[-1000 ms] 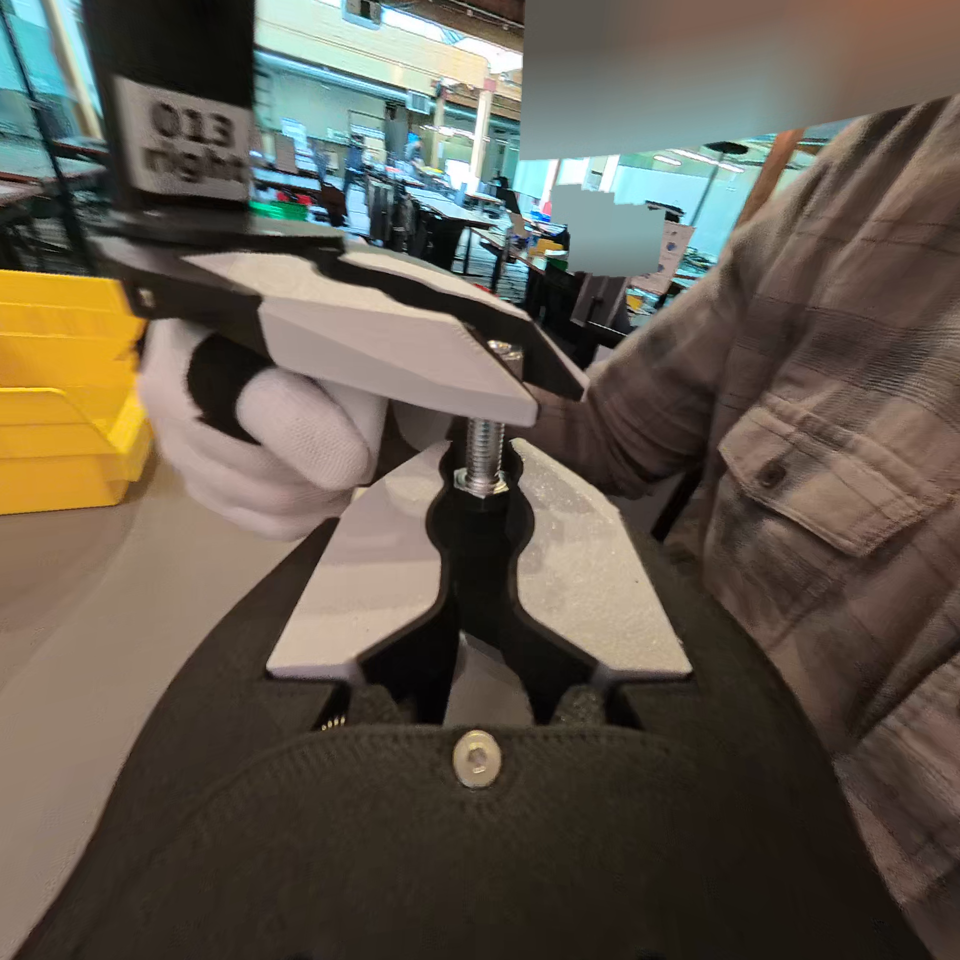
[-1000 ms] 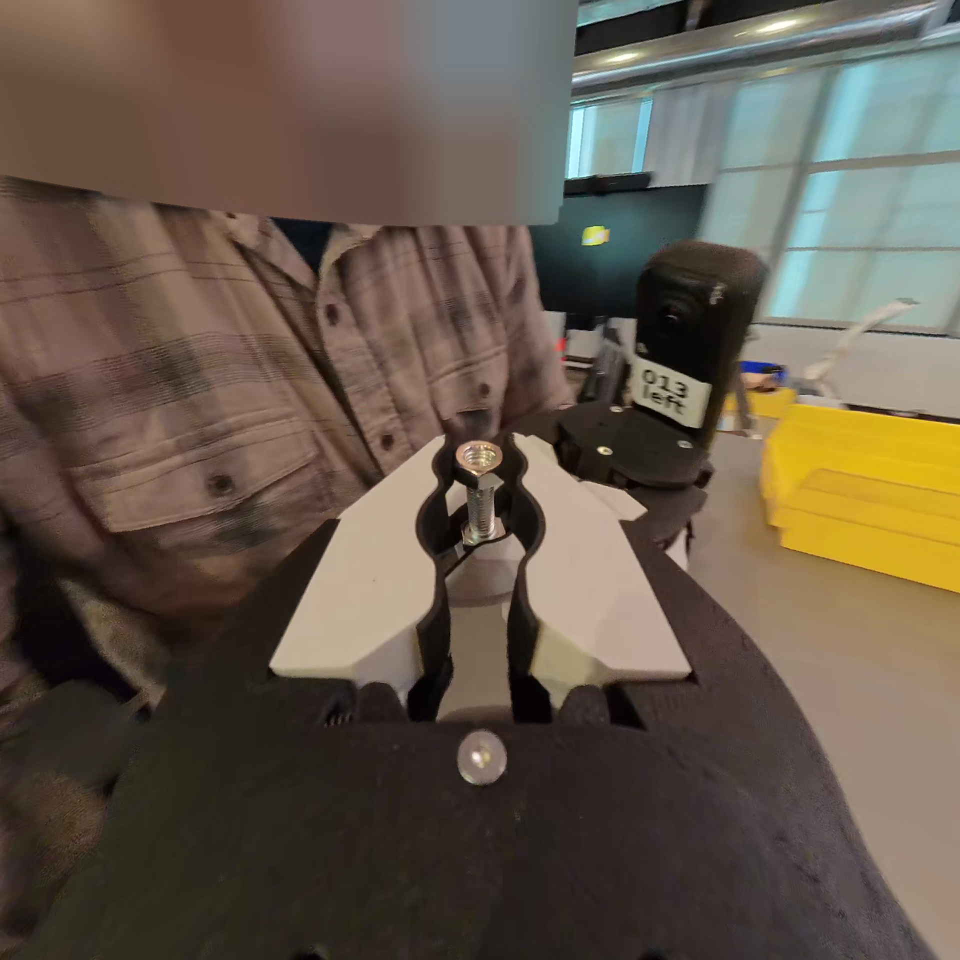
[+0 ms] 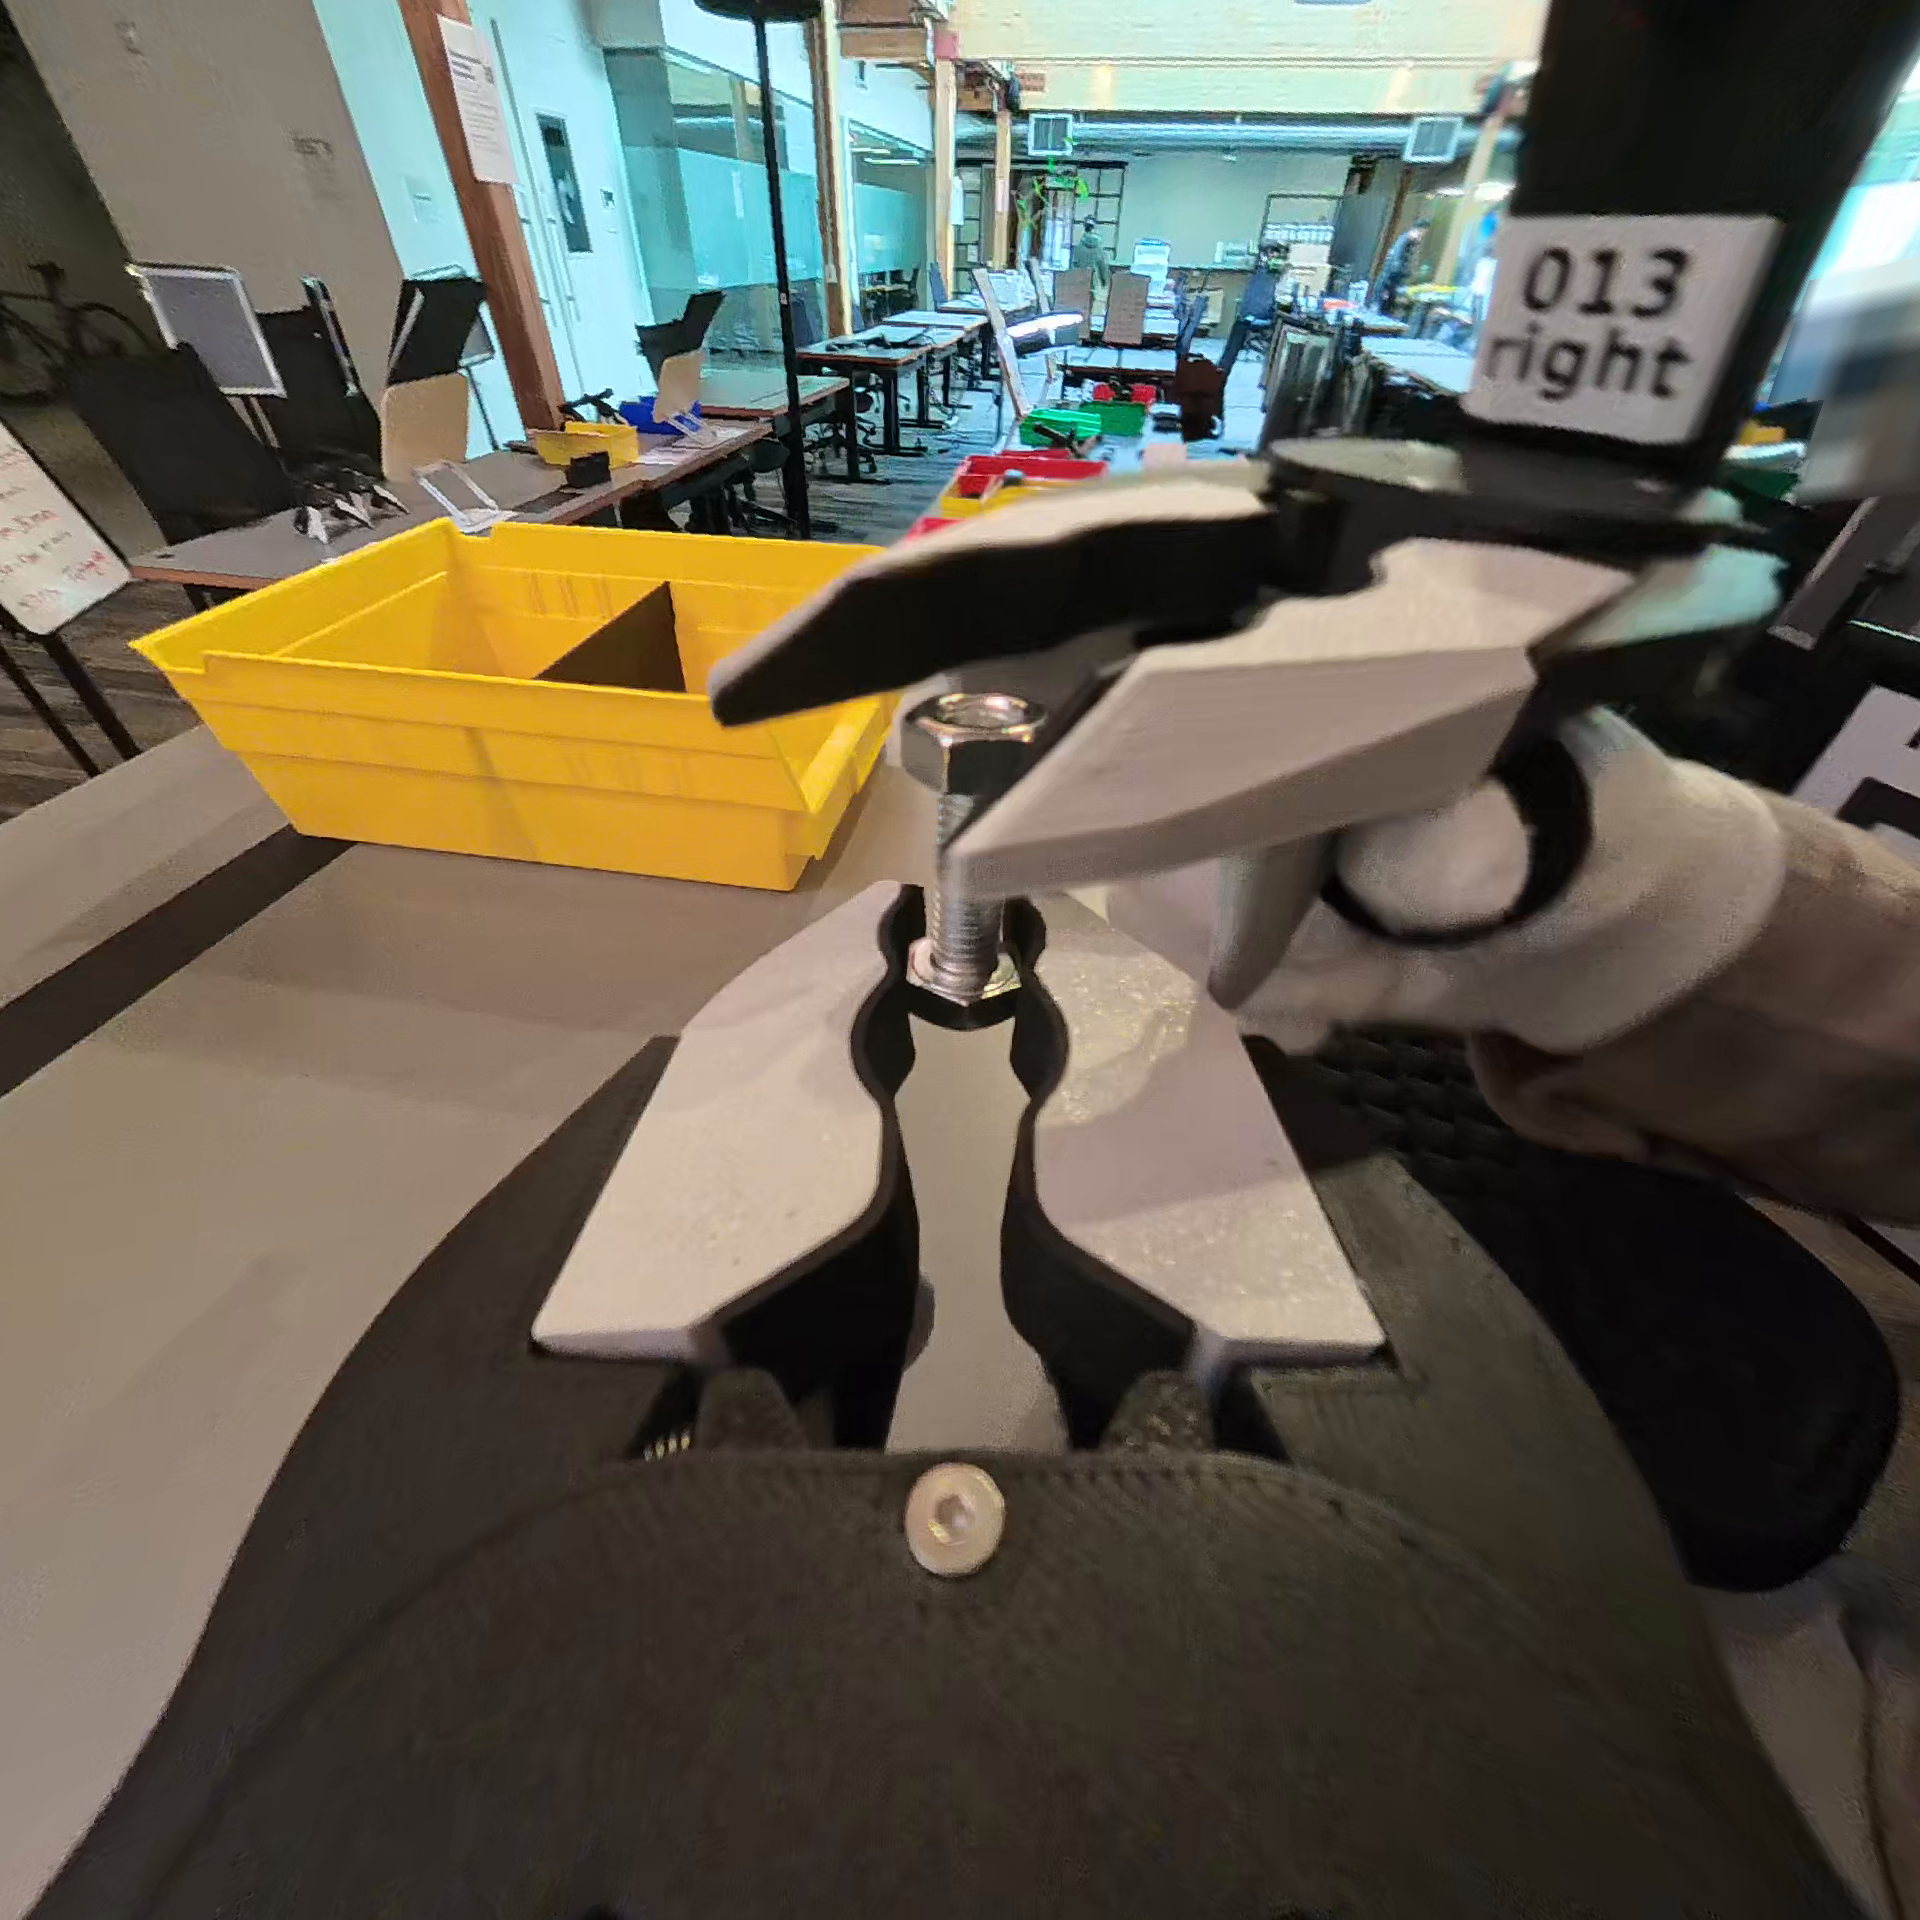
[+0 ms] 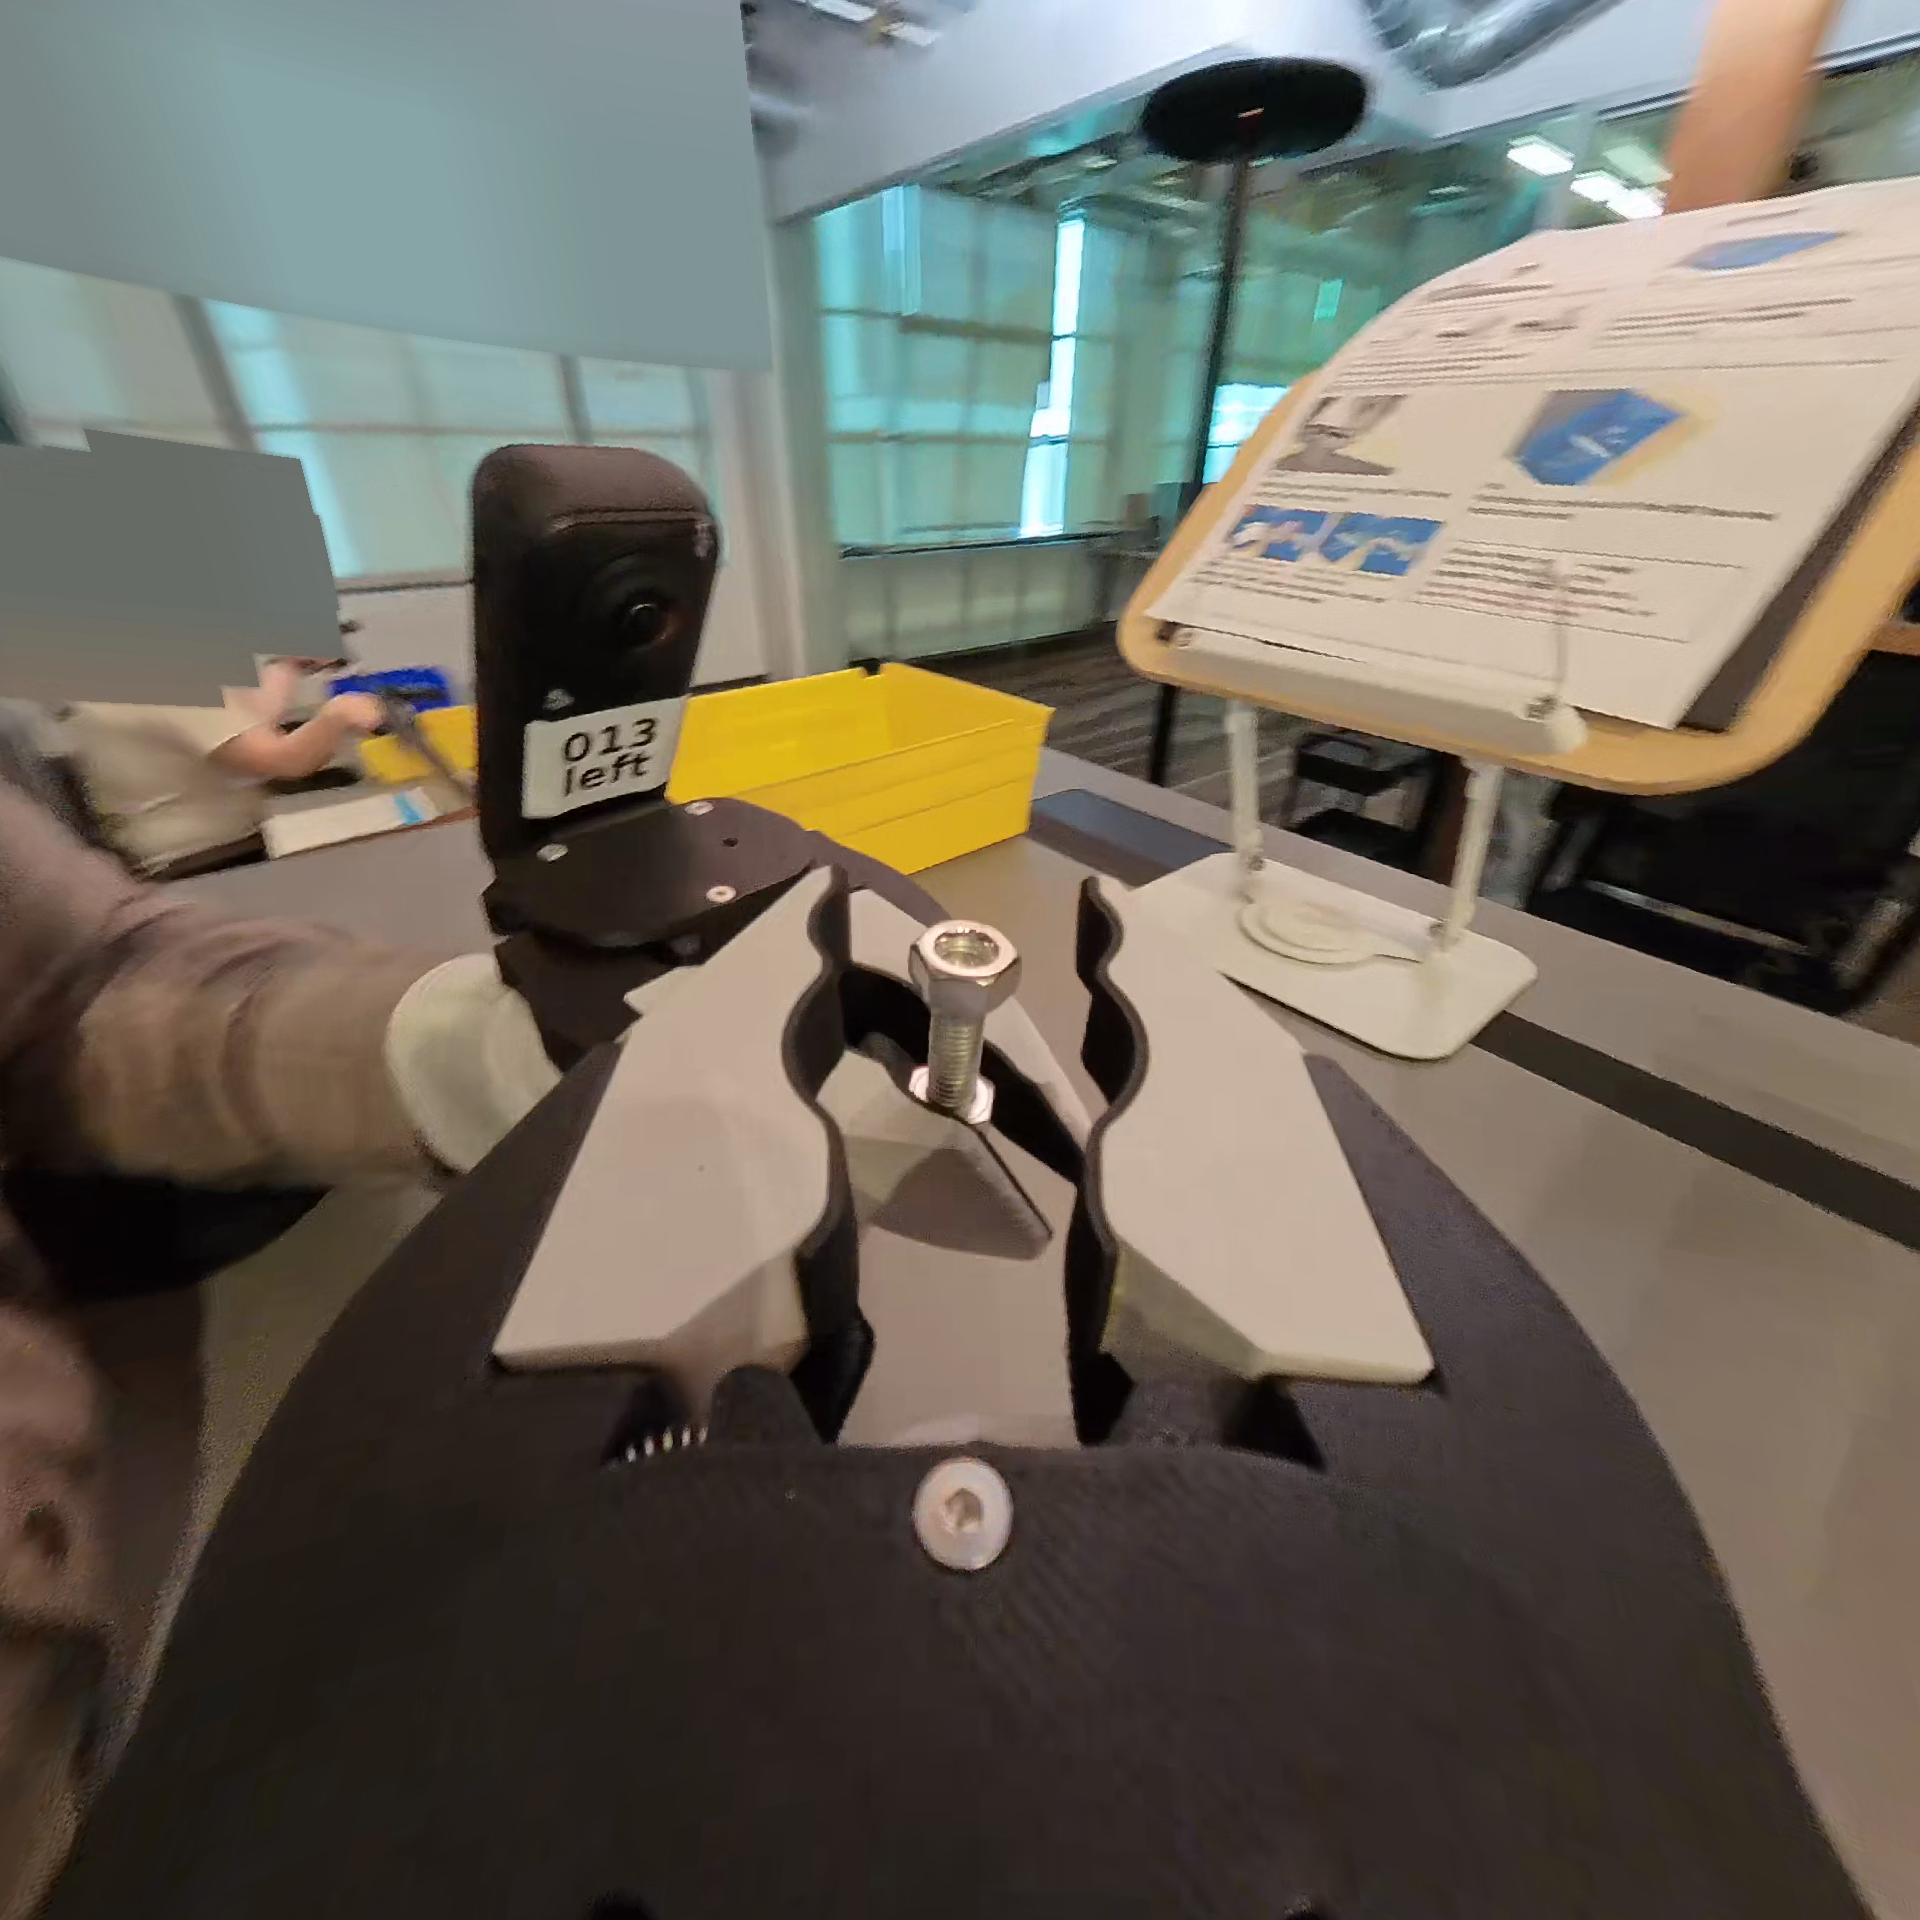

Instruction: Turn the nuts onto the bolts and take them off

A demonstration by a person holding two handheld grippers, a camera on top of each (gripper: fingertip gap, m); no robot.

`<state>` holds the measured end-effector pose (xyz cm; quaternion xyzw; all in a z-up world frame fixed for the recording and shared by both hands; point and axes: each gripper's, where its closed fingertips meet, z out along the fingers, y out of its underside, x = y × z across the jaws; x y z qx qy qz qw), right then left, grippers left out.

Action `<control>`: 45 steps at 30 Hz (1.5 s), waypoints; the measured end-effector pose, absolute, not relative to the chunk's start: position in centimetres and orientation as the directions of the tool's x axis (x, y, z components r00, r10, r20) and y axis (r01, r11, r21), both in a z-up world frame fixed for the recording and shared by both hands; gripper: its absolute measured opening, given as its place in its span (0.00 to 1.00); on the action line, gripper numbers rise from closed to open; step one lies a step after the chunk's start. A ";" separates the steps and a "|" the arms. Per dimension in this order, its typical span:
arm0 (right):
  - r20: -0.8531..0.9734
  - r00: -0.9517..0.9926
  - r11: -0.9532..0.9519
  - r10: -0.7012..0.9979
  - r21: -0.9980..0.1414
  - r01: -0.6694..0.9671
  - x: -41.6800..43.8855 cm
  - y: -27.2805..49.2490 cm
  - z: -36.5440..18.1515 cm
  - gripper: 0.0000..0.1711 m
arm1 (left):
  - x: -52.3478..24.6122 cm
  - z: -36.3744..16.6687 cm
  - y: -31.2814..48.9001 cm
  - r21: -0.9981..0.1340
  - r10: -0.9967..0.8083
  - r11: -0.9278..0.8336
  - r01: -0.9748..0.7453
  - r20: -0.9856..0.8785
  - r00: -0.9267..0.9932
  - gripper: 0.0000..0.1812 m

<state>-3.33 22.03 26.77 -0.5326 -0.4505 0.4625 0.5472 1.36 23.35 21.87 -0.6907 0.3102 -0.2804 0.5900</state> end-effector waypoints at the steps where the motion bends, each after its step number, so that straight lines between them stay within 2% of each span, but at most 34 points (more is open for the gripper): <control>1: -0.018 0.206 -0.010 0.978 -0.999 -0.041 -3.6 22.0 26.6 0.22 | 1.3 21.9 23.4 -0.989 -0.753 -0.110 -0.096 0.020 0.657 0.08; 7: -0.018 0.441 0.027 0.897 -0.995 -0.095 -3.1 22.5 26.7 0.12 | 0.9 22.2 23.7 -0.992 -0.731 -0.096 -0.082 0.015 0.682 0.08; 16: -0.006 0.415 0.028 0.910 -0.997 -0.077 -2.8 22.4 26.7 0.10 | 1.1 22.1 23.4 -0.992 -0.745 -0.088 -0.095 0.002 0.667 0.08; 19: 0.002 0.303 0.026 0.953 -0.997 -0.076 -2.8 21.9 26.9 0.10 | 1.3 22.4 23.0 -0.992 -0.777 -0.096 -0.081 0.024 0.629 0.08; 22: -0.016 0.059 -0.011 0.998 -0.997 -0.078 -2.8 20.8 27.2 0.10 | 1.7 22.6 22.2 -0.991 -0.823 -0.105 -0.087 0.038 0.567 0.08; 25: -0.022 -0.242 -0.042 0.970 -0.996 -0.076 -2.1 19.4 27.5 0.10 | 2.4 22.9 21.0 -0.990 -0.868 -0.113 -0.082 0.059 0.493 0.08; 28: 0.030 -0.519 -0.011 0.854 -0.997 -0.075 -0.8 17.2 27.8 0.10 | 3.6 23.4 19.2 -0.991 -0.919 -0.114 -0.066 0.080 0.386 0.08; 30: -0.015 -0.709 -0.055 0.705 -0.998 -0.033 0.4 15.6 28.0 0.10 | 4.6 23.6 17.5 -0.991 -0.954 -0.117 -0.063 0.095 0.284 0.08; 32: -0.006 -0.818 -0.048 0.575 -0.999 -0.026 1.2 14.6 28.2 0.10 | 5.1 23.8 16.4 -0.990 -0.968 -0.133 -0.051 0.119 0.221 0.09; 37: -0.031 -0.955 -0.043 0.296 -0.999 0.020 2.5 12.7 28.3 0.10 | 5.9 24.0 14.7 -0.990 -0.985 -0.134 -0.051 0.127 0.119 0.08; 45: -0.021 -0.955 -0.062 0.297 -0.998 0.003 2.2 13.2 28.2 0.10 | 5.5 23.7 15.3 -0.989 -0.982 -0.134 -0.057 0.124 0.144 0.09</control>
